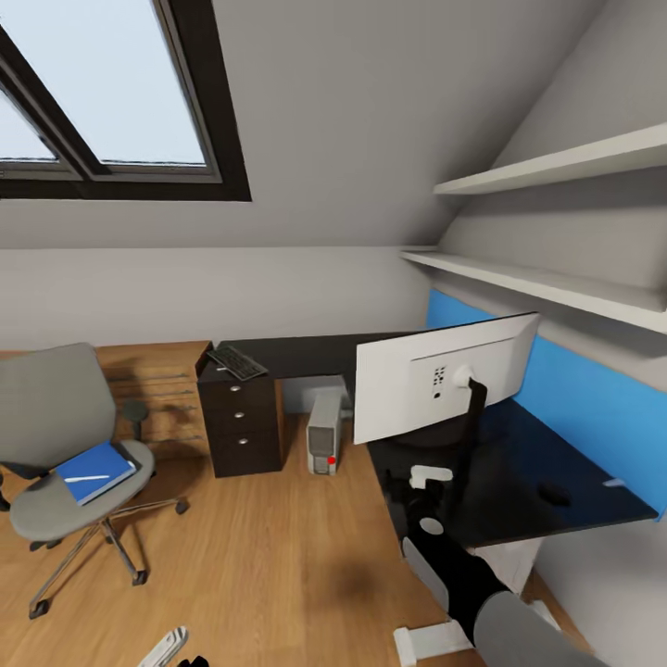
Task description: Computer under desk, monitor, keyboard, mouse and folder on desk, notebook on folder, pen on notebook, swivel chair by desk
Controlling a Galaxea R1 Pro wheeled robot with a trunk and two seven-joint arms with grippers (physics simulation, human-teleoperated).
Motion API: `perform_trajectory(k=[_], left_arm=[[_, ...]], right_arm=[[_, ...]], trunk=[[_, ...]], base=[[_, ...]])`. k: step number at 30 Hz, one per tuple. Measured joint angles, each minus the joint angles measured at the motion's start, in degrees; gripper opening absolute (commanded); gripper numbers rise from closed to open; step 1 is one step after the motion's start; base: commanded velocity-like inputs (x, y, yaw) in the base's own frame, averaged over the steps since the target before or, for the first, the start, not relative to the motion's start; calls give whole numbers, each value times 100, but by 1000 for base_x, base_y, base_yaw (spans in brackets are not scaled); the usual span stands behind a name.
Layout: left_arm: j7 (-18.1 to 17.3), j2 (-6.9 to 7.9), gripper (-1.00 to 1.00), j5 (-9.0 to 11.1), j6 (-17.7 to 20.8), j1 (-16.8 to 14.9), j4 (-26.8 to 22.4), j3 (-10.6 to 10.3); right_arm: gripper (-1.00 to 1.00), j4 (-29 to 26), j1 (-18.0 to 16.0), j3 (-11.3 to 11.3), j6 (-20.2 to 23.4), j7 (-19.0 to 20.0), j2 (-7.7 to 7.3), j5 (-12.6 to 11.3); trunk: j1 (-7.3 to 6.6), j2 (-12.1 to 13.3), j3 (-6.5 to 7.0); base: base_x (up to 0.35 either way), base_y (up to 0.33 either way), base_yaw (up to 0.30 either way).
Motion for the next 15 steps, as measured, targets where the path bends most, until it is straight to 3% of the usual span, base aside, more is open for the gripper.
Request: perform_trajectory(k=[4,5,6,9,10,15], left_arm=[[-20,0,100,1,1,-2,-2,-11],[-97,-6,100,1,4,-28,-7,-38],[-122,-6,100,-1,3,-32,-7,-54],[-183,-3,100,-14,-1,-38,-6,-150],[-242,-4,100,-25,-3,-49,-5,-291],[-251,-3,100,-32,-2,-54,-4,-308]], right_arm=[[100,-180,173,12,16,-234,45,11],[100,-670,604,17,132,-421,37,34],[100,-785,705,18,196,-441,0,37],[100,-1208,890,26,412,-466,-188,40],[100,-2077,1100,14,995,-468,-590,-25],[100,-2298,1146,4,1243,-470,-699,-54]], trunk=[[-1,0,0],[-2,-2,-1],[-1,-1,-1],[-1,-1,-1],[2,3,0],[1,0,-2]], base=[[188,268,-1],[269,177,-23],[283,142,-53],[200,73,-162],[48,15,-266],[23,22,-282]])
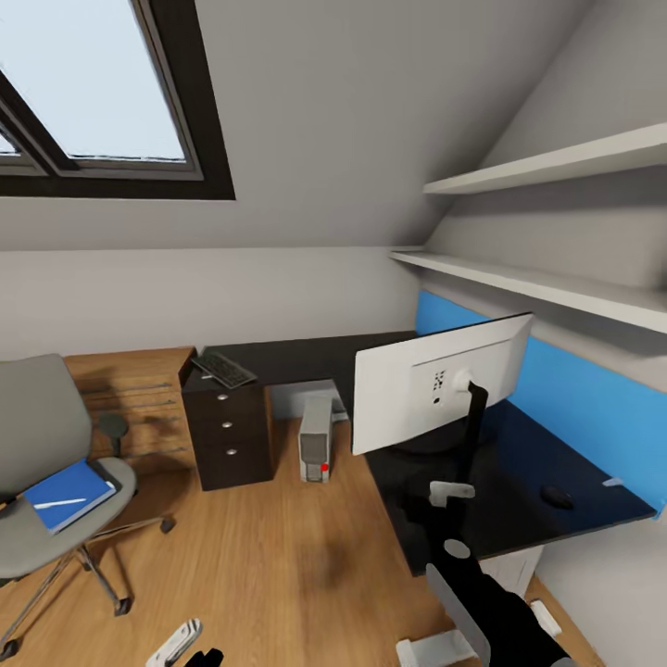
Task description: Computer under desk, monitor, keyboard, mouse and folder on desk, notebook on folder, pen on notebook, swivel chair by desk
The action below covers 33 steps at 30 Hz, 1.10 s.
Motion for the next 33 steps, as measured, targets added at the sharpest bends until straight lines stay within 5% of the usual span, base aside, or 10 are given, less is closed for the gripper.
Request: perform_trajectory(k=[1,5,11,13,20,33], left_arm=[[-3,4,100,4,-2,-12,-1,13],[-6,29,100,5,-3,-102,-2,23],[-12,51,100,19,-2,-236,-2,14],[-37,57,100,27,1,-340,-2,10],[-212,57,100,29,34,-592,-2,-2],[-298,24,100,29,84,-855,-8,-26]], right_arm=[[100,-271,113,-4,180,2,-186,-9],[100,-709,337,11,309,2,-411,-12],[100,-1446,733,-4,609,1,-582,-5],[100,-1945,978,-23,1011,2,-669,2],[100,-2327,1122,-51,1356,111,-909,-5],[100,-2651,1163,-231,1480,463,-1059,-4]], trunk=[[0,0,0],[0,0,0],[0,0,0],[0,0,0],[0,0,0],[0,0,0]], base=[[3,116,-297],[2,196,-298],[1,268,-298],[0,302,-299],[32,310,-299],[34,168,-299]])
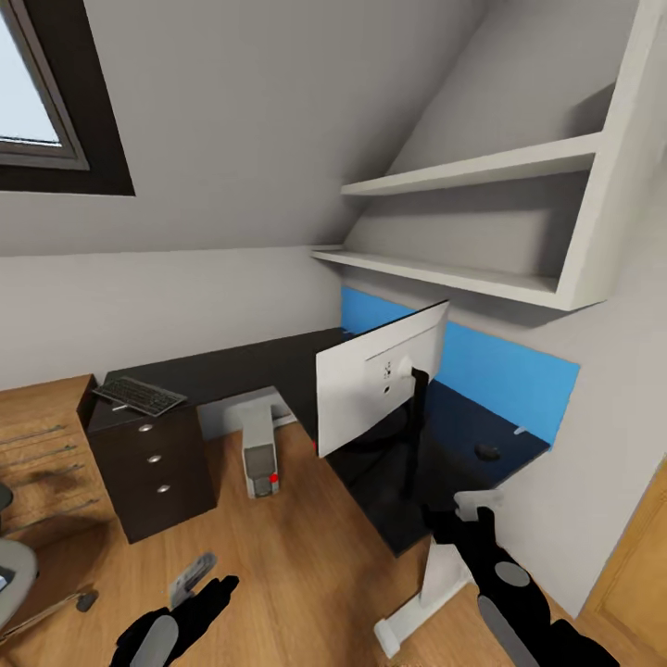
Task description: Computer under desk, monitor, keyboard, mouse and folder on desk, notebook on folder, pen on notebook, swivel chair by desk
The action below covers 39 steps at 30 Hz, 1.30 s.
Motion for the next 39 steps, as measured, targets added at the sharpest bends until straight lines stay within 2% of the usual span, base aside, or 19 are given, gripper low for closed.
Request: perform_trajectory(k=[11,16,28,39], left_arm=[[-6,-1,100,0,4,-30,-6,1],[-6,10,100,0,4,-30,-4,-1],[1,19,100,1,4,-31,3,-3],[4,27,100,1,4,-31,5,2]], right_arm=[[100,-51,4,-38,14,32,-11,5],[100,-54,6,-39,14,33,-8,8],[100,-61,47,-39,15,35,-5,15],[100,-94,64,-39,14,35,-5,17]], trunk=[[0,0,0],[-1,-1,0],[-3,-1,0],[-3,-1,0]], base=[[3,15,-289],[94,3,-143],[289,16,-27],[317,157,-2]])
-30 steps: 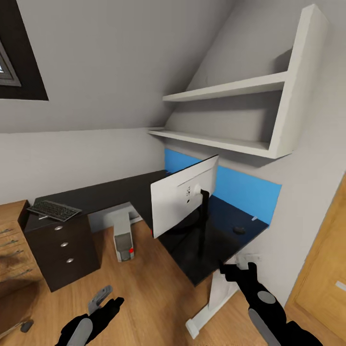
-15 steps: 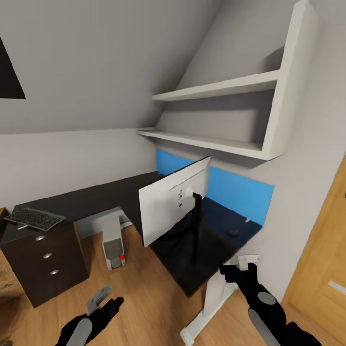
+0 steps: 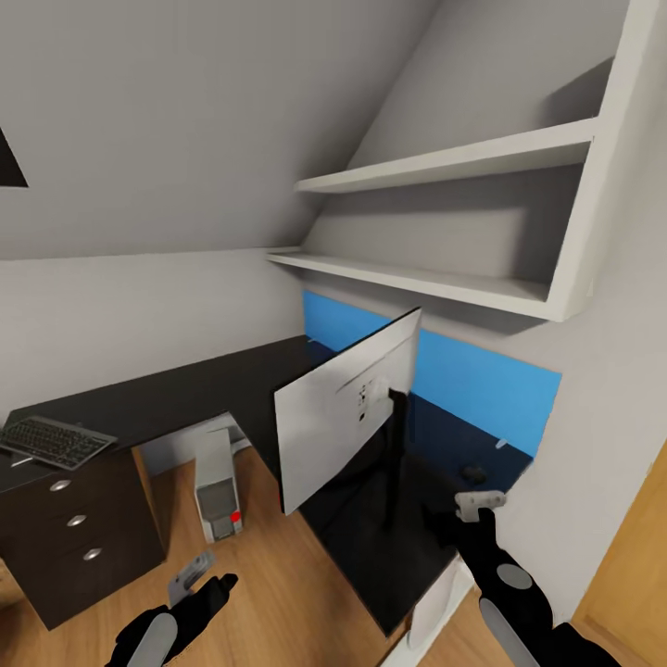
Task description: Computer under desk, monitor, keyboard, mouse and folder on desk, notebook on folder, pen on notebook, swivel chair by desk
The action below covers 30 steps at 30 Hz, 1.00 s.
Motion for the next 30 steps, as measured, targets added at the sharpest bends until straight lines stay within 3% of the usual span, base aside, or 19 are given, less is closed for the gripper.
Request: perform_trajectory(k=[9,12,16,20,30], left_arm=[[1,2,100,0,-3,0,-1,0],[-92,102,100,-105,-104,96,97,59],[-218,113,100,-236,-231,226,226,59],[-249,114,100,-365,-325,280,355,59],[-248,114,100,-655,-326,280,676,59]], right_arm=[[100,-1,22,-6,-11,15,-7,6],[100,95,118,-103,-107,111,90,98],[100,224,144,-232,-237,239,219,224],[100,352,143,-255,-302,308,227,330],[100,674,143,-256,-302,308,228,331]], trunk=[[1,0,0],[3,0,0],[3,0,0],[3,0,0],[3,0,0]], base=[[223,190,0],[0,0,0],[0,0,0],[0,0,0],[0,0,0]])
